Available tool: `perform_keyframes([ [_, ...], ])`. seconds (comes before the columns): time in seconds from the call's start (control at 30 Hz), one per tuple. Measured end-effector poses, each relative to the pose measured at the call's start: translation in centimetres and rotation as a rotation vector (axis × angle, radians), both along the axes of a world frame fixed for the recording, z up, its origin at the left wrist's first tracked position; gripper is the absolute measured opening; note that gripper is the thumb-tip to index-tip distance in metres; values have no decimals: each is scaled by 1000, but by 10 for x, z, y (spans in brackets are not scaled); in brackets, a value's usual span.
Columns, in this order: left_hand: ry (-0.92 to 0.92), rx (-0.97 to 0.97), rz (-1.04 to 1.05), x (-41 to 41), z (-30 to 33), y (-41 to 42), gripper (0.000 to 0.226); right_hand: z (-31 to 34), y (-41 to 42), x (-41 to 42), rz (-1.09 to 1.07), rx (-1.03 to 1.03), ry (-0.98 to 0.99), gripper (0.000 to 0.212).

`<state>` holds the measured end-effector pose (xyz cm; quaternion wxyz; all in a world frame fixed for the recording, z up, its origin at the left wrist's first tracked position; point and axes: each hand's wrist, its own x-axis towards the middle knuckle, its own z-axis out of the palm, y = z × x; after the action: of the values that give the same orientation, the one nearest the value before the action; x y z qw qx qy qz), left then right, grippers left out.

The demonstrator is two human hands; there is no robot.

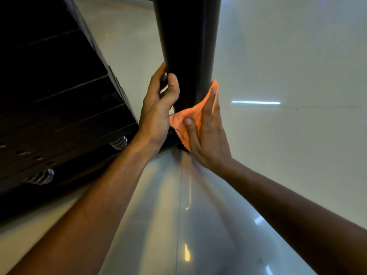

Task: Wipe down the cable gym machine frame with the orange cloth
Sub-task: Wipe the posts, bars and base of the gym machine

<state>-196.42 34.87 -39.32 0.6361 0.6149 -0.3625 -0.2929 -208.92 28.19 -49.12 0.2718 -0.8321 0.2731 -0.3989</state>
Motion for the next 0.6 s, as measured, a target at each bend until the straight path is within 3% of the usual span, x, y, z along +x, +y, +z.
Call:
perform_keyframes([
  [0.13,-15,-11,19,3,-3,-1,47,5,1,13,-74,39,-84,91],
  [0.3,-12,1,0,3,-9,2,47,-35,-9,-11,28,3,139,102],
  [0.47,-11,3,-32,7,-12,4,45,10,-5,8,-79,161,-159,74],
  [0.6,-21,5,-29,8,-12,4,45,13,-10,6,-23,170,-197,73],
])
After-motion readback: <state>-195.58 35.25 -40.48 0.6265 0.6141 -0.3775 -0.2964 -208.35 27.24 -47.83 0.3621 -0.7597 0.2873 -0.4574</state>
